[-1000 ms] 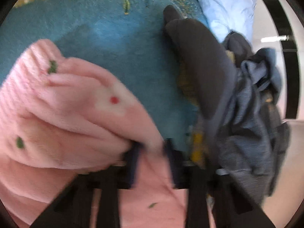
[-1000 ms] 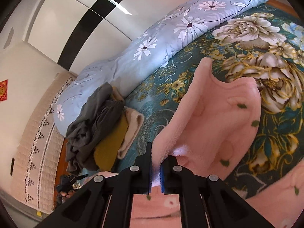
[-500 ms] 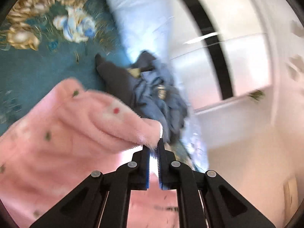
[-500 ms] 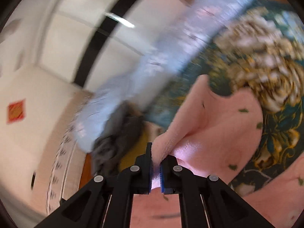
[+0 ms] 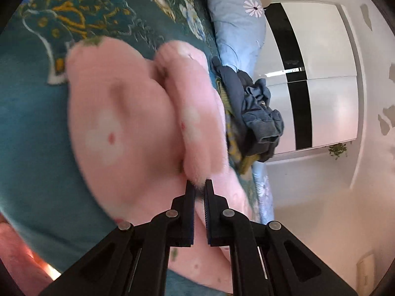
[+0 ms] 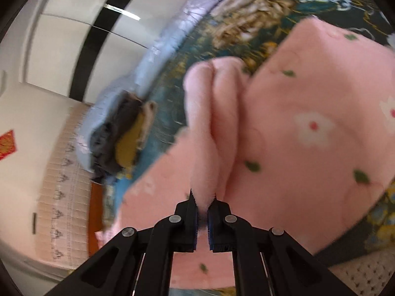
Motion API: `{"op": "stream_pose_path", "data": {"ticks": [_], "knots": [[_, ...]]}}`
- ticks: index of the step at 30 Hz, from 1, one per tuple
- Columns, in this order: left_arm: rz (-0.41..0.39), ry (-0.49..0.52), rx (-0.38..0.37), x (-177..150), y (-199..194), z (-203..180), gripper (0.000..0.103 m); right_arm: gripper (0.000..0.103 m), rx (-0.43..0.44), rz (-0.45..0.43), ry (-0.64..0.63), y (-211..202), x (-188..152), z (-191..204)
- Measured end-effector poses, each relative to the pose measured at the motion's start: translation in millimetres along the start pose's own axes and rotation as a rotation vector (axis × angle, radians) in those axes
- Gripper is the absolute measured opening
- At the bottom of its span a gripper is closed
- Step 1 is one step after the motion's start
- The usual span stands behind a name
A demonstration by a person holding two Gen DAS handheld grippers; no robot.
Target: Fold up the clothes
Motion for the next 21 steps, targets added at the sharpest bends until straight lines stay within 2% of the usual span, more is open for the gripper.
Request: {"op": "stream_pose_path", "data": {"ticks": [4,6,7,8,10,13,17,21], "knots": [[-0.053,0.019,0.007,8,0,-1,0.006,0.012,-0.017,0.0,-0.035,-3,6,10],[-0.063,0.015,0.005,10,0,3,0.007,0.024,-0.025,-0.016,-0.074,-7,13,19],[-0.064,0.014,0.007,10,1,5,0.01,0.04,-0.027,-0.029,-0.088,-9,16,22],[-0.06,0.015,0.015,10,3,6,0.018,0.048,-0.024,-0.041,-0.099,-10,19,25],[-0.056,0.009,0.021,11,8,8,0.029,0.048,-0.03,-0.06,-0.107,-11,27,29],[-0.06,0.006,0.017,14,9,7,0.033,0.048,-0.059,-0.077,-0.113,-4,46,31],[-0.098,0.035,0.006,19,7,-6,0.048,0.049,-0.088,-0.072,-0.115,19,66,34],[-0.11,0.054,0.059,28,14,-18,0.05,0.049,-0.122,-0.057,-0.079,43,82,26]]}}
Point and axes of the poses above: each gripper's, at about its wrist camera, not at the fingertips, and y roughly the way its jaws point, z to its left, x to its top, the point moved 2 cm from there along y, roughly the way its jaws point, and after that the axes turned 11 degrees about x, right-handed, at the moved point
